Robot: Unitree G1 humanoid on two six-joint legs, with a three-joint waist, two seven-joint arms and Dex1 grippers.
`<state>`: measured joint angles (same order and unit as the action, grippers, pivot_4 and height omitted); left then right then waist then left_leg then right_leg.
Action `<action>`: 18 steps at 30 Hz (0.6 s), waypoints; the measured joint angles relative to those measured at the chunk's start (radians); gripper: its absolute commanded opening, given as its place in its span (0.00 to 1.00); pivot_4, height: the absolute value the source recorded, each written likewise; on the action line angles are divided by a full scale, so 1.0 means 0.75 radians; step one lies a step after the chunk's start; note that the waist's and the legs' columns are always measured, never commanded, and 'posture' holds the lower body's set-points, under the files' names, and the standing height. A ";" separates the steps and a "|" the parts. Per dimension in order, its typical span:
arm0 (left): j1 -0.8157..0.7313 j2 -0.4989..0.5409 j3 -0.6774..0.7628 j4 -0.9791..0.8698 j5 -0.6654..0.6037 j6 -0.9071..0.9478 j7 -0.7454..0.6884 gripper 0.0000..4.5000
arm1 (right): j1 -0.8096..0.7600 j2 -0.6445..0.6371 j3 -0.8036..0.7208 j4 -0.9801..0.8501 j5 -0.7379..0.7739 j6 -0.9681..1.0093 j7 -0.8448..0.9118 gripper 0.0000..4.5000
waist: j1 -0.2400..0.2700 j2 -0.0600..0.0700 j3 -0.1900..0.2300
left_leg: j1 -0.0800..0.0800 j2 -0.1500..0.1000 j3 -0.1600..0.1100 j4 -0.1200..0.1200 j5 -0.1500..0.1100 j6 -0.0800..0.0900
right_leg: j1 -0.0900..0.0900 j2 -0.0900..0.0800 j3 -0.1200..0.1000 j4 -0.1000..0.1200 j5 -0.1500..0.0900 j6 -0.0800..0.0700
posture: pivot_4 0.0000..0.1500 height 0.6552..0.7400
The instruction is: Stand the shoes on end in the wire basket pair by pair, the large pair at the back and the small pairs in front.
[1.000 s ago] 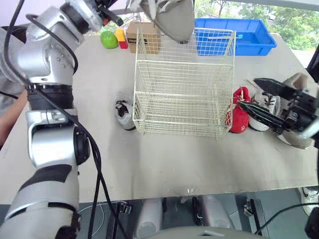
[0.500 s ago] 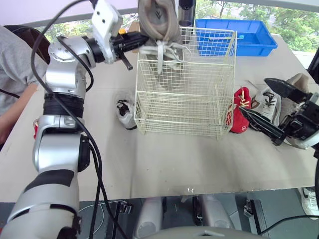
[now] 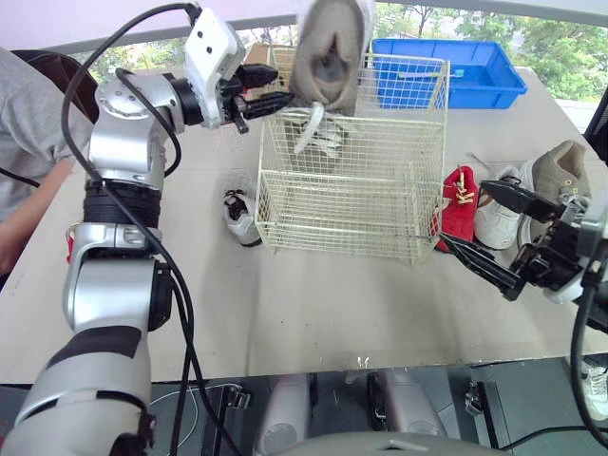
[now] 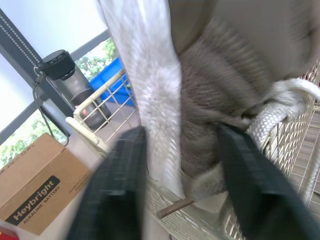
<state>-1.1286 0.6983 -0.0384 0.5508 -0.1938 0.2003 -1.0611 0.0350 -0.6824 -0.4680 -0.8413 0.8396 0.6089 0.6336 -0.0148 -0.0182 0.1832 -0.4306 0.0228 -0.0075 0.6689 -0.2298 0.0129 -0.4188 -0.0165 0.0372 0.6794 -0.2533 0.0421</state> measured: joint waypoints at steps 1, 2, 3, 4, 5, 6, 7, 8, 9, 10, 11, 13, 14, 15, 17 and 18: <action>0.012 0.025 0.006 -0.018 -0.001 0.025 -0.003 0.96 | 0.011 -0.006 0.000 0.005 -0.003 -0.002 0.001 1.00 | -0.002 0.000 0.000 | 0.000 0.000 0.000 0.000 0.000 0.000 | 0.000 0.000 0.000 0.000 0.000 0.000 | 1.00 1.00; 0.025 0.051 0.014 -0.027 -0.002 0.054 -0.007 0.99 | 0.019 -0.012 0.000 0.015 -0.007 -0.003 0.000 1.00 | -0.003 0.000 0.000 | 0.000 0.001 0.000 0.000 0.000 0.000 | 0.000 0.000 0.000 0.000 0.000 0.000 | 1.00 1.00; 0.040 0.073 0.032 -0.039 -0.004 0.076 -0.008 0.99 | 0.029 -0.017 0.000 0.031 -0.011 -0.003 -0.003 1.00 | -0.003 0.000 0.000 | 0.000 0.001 0.000 0.000 0.000 0.000 | 0.000 0.000 0.000 0.000 0.000 0.000 | 1.00 1.00; 0.048 0.090 0.044 -0.045 -0.007 0.102 -0.008 0.99 | 0.035 -0.024 0.000 0.049 -0.019 -0.003 -0.010 1.00 | -0.001 0.000 0.000 | 0.000 0.001 -0.001 0.000 0.000 0.000 | 0.000 0.000 -0.001 0.000 0.000 0.000 | 1.00 1.00; 0.053 0.105 0.054 -0.057 -0.011 0.132 -0.008 0.99 | 0.036 -0.026 -0.001 0.063 -0.029 -0.004 -0.018 1.00 | 0.000 0.000 0.000 | -0.001 0.001 0.000 0.000 0.000 0.000 | 0.000 0.000 -0.001 0.000 0.000 0.000 | 1.00 1.00; 0.056 0.113 0.063 -0.069 -0.014 0.151 -0.009 0.99 | 0.037 -0.026 -0.001 0.074 -0.038 -0.004 -0.024 1.00 | 0.003 0.000 0.000 | -0.001 0.000 -0.001 0.001 0.000 0.000 | 0.000 0.000 -0.001 0.000 0.000 0.000 | 1.00 1.00; 0.068 0.120 0.094 -0.104 -0.042 0.180 -0.016 0.99 | 0.037 -0.026 0.000 0.093 -0.064 -0.007 -0.042 1.00 | 0.006 -0.001 0.000 | -0.001 0.000 -0.001 0.001 0.000 0.000 | 0.000 -0.001 -0.001 0.000 0.000 0.000 | 1.00 1.00; 0.072 0.126 0.104 -0.123 -0.057 0.193 -0.021 0.99 | 0.038 -0.026 -0.001 0.107 -0.076 -0.010 -0.050 1.00 | 0.008 -0.001 0.000 | -0.001 0.000 -0.001 0.001 0.000 0.000 | 0.001 -0.001 -0.002 0.000 0.000 0.000 | 1.00 1.00; 0.093 0.129 0.137 -0.178 -0.100 0.240 -0.031 0.99 | 0.041 -0.031 0.000 0.123 -0.115 -0.013 -0.064 1.00 | 0.009 -0.001 0.000 | -0.001 0.000 0.000 0.001 0.000 0.000 | 0.001 -0.001 -0.001 -0.001 0.000 0.000 | 1.00 1.00; 0.136 0.126 0.194 -0.265 -0.189 0.318 -0.041 0.99 | 0.056 -0.051 0.001 0.151 -0.153 -0.011 -0.076 1.00 | 0.007 -0.001 0.000 | -0.001 0.001 0.000 0.001 0.000 0.000 | 0.001 -0.002 -0.001 -0.001 0.000 0.000 | 1.00 1.00; 0.171 0.122 0.235 -0.337 -0.264 0.382 -0.050 0.99 | 0.065 -0.061 0.000 0.176 -0.182 -0.011 -0.086 1.00 | 0.005 -0.001 0.000 | -0.001 0.003 0.000 0.002 0.000 0.000 | 0.001 -0.002 -0.001 0.000 0.000 0.000 | 1.00 1.00; 0.283 0.072 0.357 -0.574 -0.510 0.583 -0.036 0.99 | 0.070 -0.081 -0.008 0.270 -0.238 -0.002 -0.111 1.00 | 0.003 -0.001 -0.001 | -0.001 0.004 -0.001 0.002 0.000 0.000 | 0.002 -0.003 0.000 -0.001 0.000 0.000 | 1.00 1.00; 0.326 0.038 0.391 -0.683 -0.618 0.663 -0.012 0.99 | 0.061 -0.088 -0.014 0.321 -0.255 0.008 -0.126 1.00 | 0.005 -0.001 -0.001 | -0.001 0.004 -0.001 0.002 0.000 0.000 | 0.002 -0.003 -0.001 0.000 0.000 0.000 | 1.00 1.00; 0.357 0.005 0.417 -0.764 -0.698 0.724 0.024 0.99 | 0.041 -0.091 -0.019 0.357 -0.258 0.021 -0.135 1.00 | 0.005 -0.001 -0.001 | 0.000 0.004 -0.001 0.003 0.000 0.000 | 0.002 -0.003 0.000 0.001 0.000 0.000 | 1.00 1.00; 0.482 -0.069 0.464 -0.975 -0.846 0.839 0.152 0.99 | -0.026 -0.116 -0.031 0.421 -0.244 0.061 -0.146 1.00 | 0.002 0.002 -0.002 | 0.005 0.005 -0.003 0.002 0.000 0.000 | 0.005 -0.003 0.003 0.003 0.000 0.000 | 1.00 1.00; 0.562 -0.108 0.460 -1.076 -0.904 0.886 0.218 0.99 | -0.049 -0.141 -0.032 0.453 -0.262 0.068 -0.155 1.00 | 0.000 0.002 -0.002 | 0.008 0.003 -0.003 0.001 0.000 0.000 | 0.008 -0.002 0.004 0.002 0.000 0.000 | 1.00 1.00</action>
<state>-0.7068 0.6175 0.3063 -0.2563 -0.8715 0.8645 -0.8973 -0.0017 -0.7883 -0.4917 -0.5015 0.6435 0.6596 0.5174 -0.0147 -0.0170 0.1816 -0.4249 0.0253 -0.0094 0.6700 -0.2298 0.0127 -0.4131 -0.0177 0.0400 0.6808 -0.2532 0.0421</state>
